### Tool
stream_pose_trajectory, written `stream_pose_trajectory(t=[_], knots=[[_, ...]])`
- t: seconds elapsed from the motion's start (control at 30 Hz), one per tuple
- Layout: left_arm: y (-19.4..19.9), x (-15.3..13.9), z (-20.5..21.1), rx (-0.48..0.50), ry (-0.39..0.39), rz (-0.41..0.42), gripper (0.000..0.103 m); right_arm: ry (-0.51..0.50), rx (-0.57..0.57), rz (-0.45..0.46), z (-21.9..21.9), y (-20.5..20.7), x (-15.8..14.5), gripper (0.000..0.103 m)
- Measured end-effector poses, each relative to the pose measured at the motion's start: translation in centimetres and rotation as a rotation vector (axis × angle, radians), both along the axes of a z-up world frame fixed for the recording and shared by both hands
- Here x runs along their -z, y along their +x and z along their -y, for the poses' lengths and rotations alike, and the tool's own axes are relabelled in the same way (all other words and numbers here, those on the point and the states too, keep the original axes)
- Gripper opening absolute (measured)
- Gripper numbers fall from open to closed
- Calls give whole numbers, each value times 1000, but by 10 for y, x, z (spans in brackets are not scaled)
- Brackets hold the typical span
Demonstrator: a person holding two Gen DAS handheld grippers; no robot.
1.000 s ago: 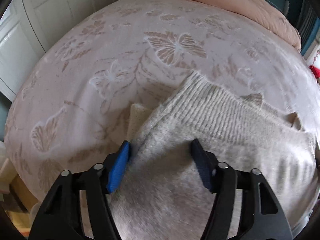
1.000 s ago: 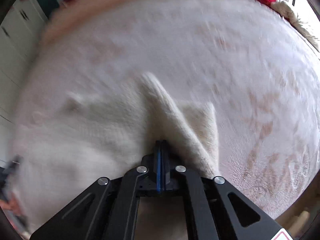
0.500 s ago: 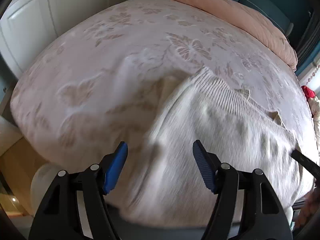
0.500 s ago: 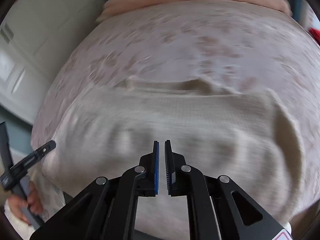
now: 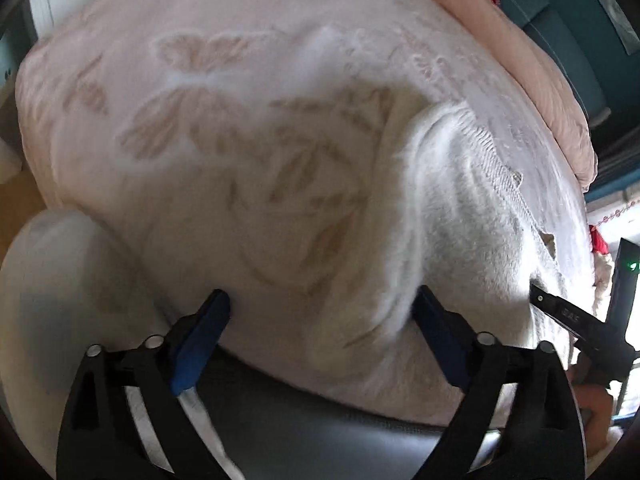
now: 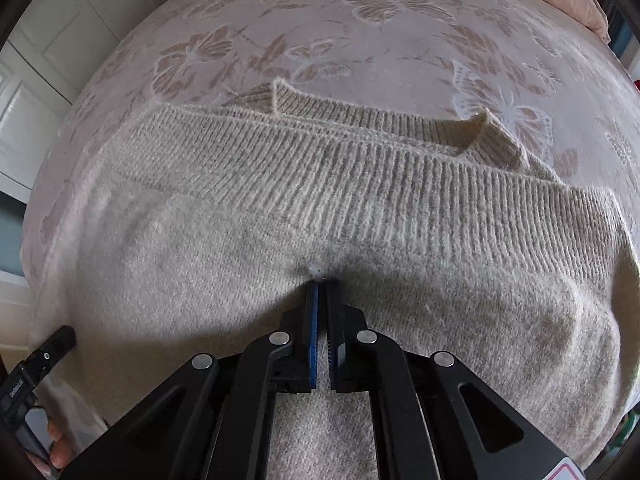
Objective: Fold small clothes
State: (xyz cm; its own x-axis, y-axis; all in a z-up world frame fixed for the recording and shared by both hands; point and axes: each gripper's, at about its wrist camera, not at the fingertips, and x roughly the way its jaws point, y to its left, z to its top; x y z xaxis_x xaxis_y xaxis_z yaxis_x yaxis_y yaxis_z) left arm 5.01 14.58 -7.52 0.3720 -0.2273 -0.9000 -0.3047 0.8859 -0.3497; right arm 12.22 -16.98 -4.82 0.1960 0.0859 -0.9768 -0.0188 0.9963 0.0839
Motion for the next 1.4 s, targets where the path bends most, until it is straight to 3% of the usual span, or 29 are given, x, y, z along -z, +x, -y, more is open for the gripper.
stream_pose_trajectory(t=[0.07,0.23,0.37,0.5,0.57,0.7,0.83,0.93,0.97,1.03,1.1,1.2,1.27,1.4], knots=[[2,0,8,16,15,2,90,-3,1,5,2,1,0,4],[6,-13,20,87,-39,20,33,10,6,29,0,-1,2,4],[6,-49,31,115,-54,103,21,44,22,40,8,-5,-3,4],[5,-109,76,248,-43,250,19,142,66,78,24,-15,-19,4],[1,-141,118,355,-34,324,19,184,104,107,41,-27,-34,8],[-9,-162,197,533,-34,386,19,221,207,193,103,-70,-68,21],[-29,-131,285,718,21,344,23,187,319,227,169,-118,-85,25],[-52,-83,331,815,99,289,38,178,409,236,214,-150,-91,33],[-65,-73,336,839,121,284,41,183,428,234,225,-158,-93,37],[-92,-73,328,873,155,346,58,197,442,231,231,-167,-94,44],[-112,-83,310,887,221,432,86,236,430,238,231,-174,-95,53],[-125,-89,285,877,310,486,88,328,382,238,213,-170,-94,65],[-127,-84,266,847,350,464,88,400,335,223,194,-157,-89,69],[-114,-57,239,761,393,349,88,416,260,141,154,-125,-69,73]])
